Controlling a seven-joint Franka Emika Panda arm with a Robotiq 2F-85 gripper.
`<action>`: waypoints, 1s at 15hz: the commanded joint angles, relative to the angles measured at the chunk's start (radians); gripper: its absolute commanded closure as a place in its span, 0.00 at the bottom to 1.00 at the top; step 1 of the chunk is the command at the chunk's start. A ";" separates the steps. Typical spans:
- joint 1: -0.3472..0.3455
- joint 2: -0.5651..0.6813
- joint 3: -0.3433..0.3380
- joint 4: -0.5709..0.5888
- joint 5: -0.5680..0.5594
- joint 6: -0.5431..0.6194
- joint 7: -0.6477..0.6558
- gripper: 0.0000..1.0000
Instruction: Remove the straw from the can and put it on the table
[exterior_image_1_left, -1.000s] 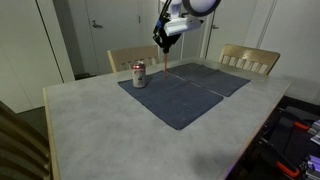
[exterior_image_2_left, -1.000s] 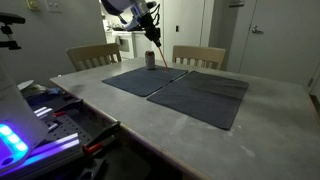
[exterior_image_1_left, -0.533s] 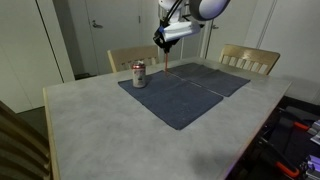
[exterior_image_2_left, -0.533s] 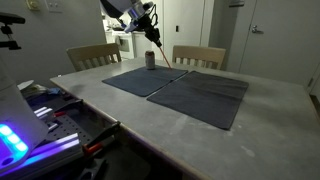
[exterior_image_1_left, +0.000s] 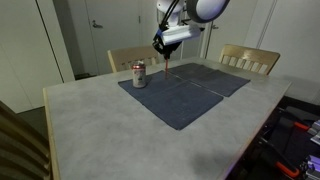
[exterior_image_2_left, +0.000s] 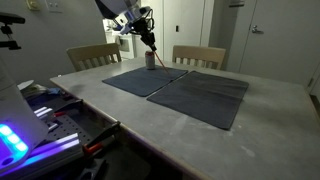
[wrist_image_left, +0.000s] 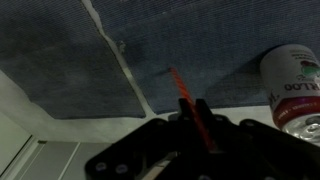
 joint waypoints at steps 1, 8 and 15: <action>-0.026 -0.006 0.029 -0.014 0.050 -0.020 -0.044 0.59; -0.040 -0.067 0.054 -0.035 0.145 -0.009 -0.175 0.10; -0.285 -0.162 0.345 -0.058 0.533 0.040 -0.705 0.00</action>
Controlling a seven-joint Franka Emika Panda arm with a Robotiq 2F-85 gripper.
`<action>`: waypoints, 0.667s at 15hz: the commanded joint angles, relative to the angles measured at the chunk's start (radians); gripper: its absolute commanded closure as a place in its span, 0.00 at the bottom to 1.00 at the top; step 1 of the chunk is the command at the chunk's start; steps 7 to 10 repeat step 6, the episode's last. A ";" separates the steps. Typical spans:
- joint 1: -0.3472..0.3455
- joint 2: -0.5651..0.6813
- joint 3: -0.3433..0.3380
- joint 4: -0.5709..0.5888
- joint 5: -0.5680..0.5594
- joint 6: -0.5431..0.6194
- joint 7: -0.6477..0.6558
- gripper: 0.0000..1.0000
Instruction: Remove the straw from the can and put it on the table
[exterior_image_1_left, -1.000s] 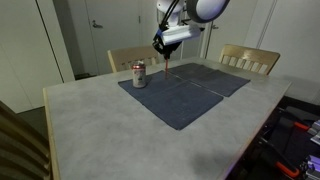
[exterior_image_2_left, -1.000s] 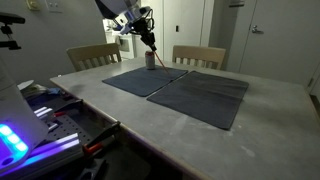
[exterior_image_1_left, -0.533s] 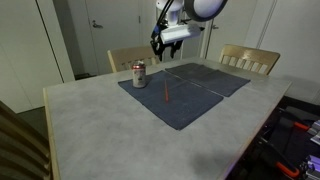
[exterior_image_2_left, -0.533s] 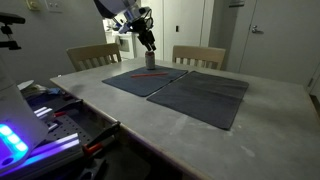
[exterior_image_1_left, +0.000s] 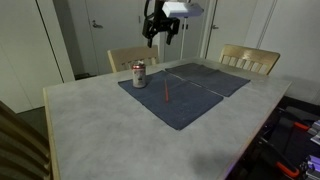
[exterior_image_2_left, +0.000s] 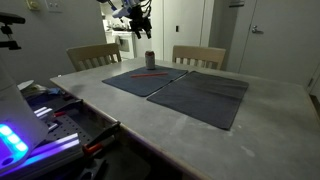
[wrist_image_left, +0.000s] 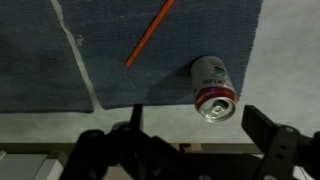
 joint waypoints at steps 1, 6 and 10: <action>-0.187 -0.048 0.209 -0.022 0.220 0.007 -0.272 0.00; -0.201 -0.070 0.191 0.059 0.590 -0.140 -0.655 0.00; -0.201 -0.070 0.191 0.059 0.590 -0.140 -0.655 0.00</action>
